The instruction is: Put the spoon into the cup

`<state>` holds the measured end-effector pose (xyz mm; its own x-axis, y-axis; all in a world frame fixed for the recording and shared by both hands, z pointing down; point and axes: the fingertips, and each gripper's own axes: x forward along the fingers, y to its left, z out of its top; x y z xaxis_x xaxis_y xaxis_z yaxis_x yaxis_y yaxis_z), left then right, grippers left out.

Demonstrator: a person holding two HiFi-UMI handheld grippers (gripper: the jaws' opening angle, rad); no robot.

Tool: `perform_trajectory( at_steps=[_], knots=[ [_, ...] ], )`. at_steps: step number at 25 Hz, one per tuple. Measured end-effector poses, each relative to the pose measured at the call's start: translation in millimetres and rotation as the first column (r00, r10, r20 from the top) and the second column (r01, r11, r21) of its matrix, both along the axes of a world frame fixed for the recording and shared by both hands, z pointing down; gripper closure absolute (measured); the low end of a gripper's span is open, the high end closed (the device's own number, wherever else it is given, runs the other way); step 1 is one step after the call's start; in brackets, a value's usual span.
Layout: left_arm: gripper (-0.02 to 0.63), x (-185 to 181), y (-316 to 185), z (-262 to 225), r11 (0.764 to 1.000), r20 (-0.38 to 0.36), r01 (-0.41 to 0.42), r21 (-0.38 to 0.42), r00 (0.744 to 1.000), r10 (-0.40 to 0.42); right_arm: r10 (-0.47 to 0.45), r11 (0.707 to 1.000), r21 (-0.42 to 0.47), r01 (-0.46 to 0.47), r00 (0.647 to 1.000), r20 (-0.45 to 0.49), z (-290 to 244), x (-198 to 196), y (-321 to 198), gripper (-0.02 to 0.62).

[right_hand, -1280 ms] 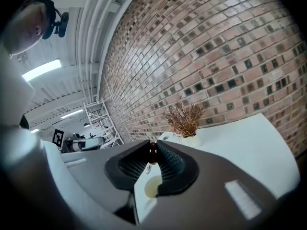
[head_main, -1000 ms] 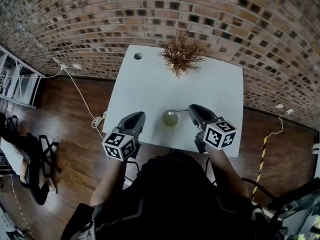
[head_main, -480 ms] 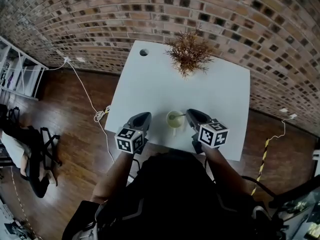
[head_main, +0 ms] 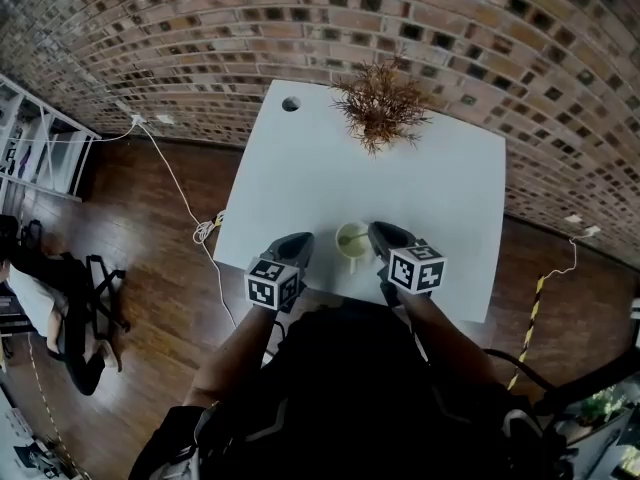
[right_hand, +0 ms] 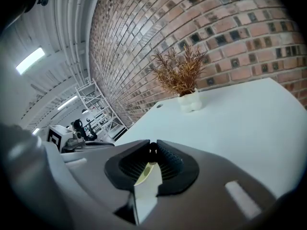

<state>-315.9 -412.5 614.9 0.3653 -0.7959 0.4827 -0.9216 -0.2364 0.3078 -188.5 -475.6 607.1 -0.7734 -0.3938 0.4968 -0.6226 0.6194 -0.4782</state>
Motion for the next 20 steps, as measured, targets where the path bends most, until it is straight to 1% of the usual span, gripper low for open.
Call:
perform_trajectory(
  at_steps=[4, 6, 7, 8, 9, 11, 14, 17, 20],
  knots=[
    [0.612, 6.8, -0.4, -3.9, 1.000, -0.013, -0.003, 0.000, 1.000, 0.003, -0.011, 1.000, 0.024, 0.011, 1.000, -0.015, 0.8, -1.3, -3.2, 0.542],
    [0.612, 5.5, -0.5, -7.0, 1.000, -0.011, 0.006, 0.009, 1.000, -0.006, -0.022, 0.999, 0.041, 0.024, 0.999, -0.043, 3.0, 0.2, -2.7, 0.539],
    [0.612, 3.7, 0.2, -7.8, 1.000, -0.004, 0.013, 0.013, 1.000, -0.013, -0.023, 0.999, 0.044, 0.026, 0.998, -0.063, 5.2, 2.3, -2.5, 0.514],
    [0.612, 1.7, 1.4, -9.1, 1.000, 0.003, 0.020, 0.016, 1.000, -0.020, -0.018, 0.999, 0.043, 0.022, 0.997, -0.080, 7.0, 5.0, -3.0, 0.456],
    [0.612, 0.1, 3.3, -11.2, 0.999, 0.008, 0.025, 0.019, 1.000, -0.025, -0.008, 0.999, 0.041, 0.012, 0.996, -0.087, 7.5, 8.1, -4.1, 0.429],
    [0.612, -1.5, 7.0, -16.6, 0.999, 0.016, 0.022, 0.036, 1.000, -0.022, 0.016, 0.999, 0.043, -0.013, 0.997, -0.074, 2.8, 14.4, -6.4, 0.413],
    [0.612, -3.0, 6.9, -27.0, 0.997, 0.019, 0.008, 0.079, 1.000, -0.010, 0.057, 0.995, 0.086, -0.054, 0.997, -0.041, -15.7, 25.5, -11.9, 0.403],
    [0.612, -7.3, 22.6, -36.8, 0.995, -0.009, 0.027, 0.100, 1.000, -0.026, 0.082, 0.989, 0.128, -0.080, 0.997, -0.009, -34.3, 33.5, -8.9, 0.402],
    [0.612, -1.1, 29.8, -48.4, 0.993, -0.035, 0.027, 0.115, 0.999, -0.023, 0.143, 0.980, 0.137, -0.144, 0.990, 0.016, -49.9, 54.8, -9.2, 0.403]
  ],
)
